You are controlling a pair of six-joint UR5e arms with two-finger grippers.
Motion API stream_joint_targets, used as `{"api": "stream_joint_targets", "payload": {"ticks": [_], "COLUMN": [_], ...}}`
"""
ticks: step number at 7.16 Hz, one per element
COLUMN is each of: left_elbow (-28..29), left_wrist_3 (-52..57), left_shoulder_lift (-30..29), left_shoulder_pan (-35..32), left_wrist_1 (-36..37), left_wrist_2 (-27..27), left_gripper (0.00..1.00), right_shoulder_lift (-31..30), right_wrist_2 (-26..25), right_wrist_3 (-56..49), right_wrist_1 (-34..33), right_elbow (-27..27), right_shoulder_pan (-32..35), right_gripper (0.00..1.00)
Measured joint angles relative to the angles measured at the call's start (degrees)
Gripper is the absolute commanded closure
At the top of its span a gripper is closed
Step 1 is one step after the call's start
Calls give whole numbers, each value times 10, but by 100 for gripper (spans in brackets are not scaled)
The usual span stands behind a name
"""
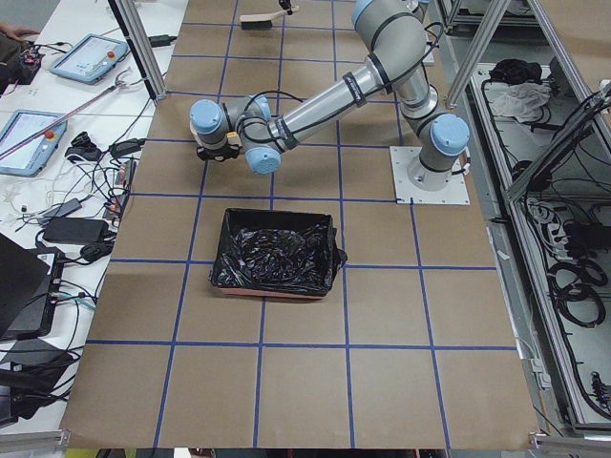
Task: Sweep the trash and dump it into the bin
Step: 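Carry the loaded dustpan with the left gripper over the black trash bag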
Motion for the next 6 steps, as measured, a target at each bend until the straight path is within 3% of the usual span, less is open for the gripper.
{"api": "stream_joint_targets", "payload": {"ticks": [2,3,6], "left_elbow": [4,4,13], "left_wrist_3": [3,6,14], "left_shoulder_lift": [20,28,57], "left_shoulder_pan": [21,33,64], "left_wrist_1": [-34,-49,-102], "left_wrist_2": [-17,-28,-45], "left_gripper": [100,100,100], "right_shoulder_lift": [1,2,4], "right_wrist_2": [-2,-4,-4], "right_wrist_3": [-3,-3,-2], "right_wrist_1": [-1,-1,0], "right_elbow": [0,0,0], "right_shoulder_pan": [0,0,0], "right_gripper": [87,76,69]}}
